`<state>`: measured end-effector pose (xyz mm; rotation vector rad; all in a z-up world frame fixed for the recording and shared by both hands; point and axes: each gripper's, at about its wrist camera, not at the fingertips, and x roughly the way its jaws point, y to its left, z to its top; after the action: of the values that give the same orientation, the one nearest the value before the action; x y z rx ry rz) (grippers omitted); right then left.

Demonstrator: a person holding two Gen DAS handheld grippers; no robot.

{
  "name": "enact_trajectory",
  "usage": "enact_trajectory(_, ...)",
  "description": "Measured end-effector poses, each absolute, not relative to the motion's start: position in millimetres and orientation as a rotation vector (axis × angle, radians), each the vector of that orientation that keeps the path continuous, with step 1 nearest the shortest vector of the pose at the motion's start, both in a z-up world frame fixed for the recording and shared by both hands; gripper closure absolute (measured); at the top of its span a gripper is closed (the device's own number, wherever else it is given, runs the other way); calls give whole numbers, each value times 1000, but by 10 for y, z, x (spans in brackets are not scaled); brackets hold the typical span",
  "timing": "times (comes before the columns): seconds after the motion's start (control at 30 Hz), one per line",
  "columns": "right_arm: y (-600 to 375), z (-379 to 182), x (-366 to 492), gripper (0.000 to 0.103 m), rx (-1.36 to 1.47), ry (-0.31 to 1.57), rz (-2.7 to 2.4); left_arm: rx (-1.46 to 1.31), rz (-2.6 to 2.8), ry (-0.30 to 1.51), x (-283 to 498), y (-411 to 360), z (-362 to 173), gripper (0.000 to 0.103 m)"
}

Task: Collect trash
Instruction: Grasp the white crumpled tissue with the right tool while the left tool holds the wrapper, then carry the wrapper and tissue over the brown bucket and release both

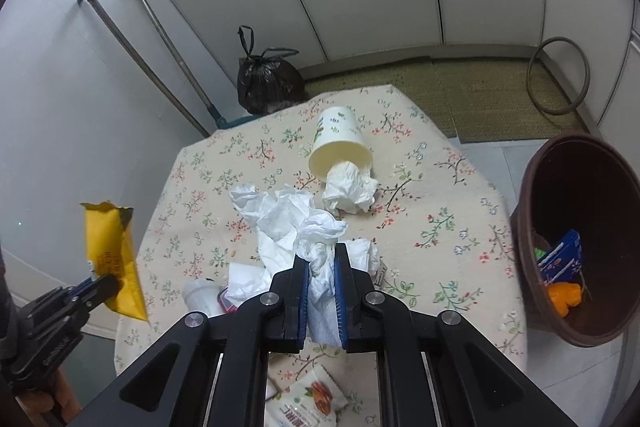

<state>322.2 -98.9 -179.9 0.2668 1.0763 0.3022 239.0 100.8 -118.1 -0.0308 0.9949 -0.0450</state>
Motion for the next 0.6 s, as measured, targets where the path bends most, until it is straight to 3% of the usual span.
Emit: enact_trajectory(0.6, -2051, -1172, 2708, 91, 329, 972, 200, 39, -196, 942, 2310, 40, -946, 93)
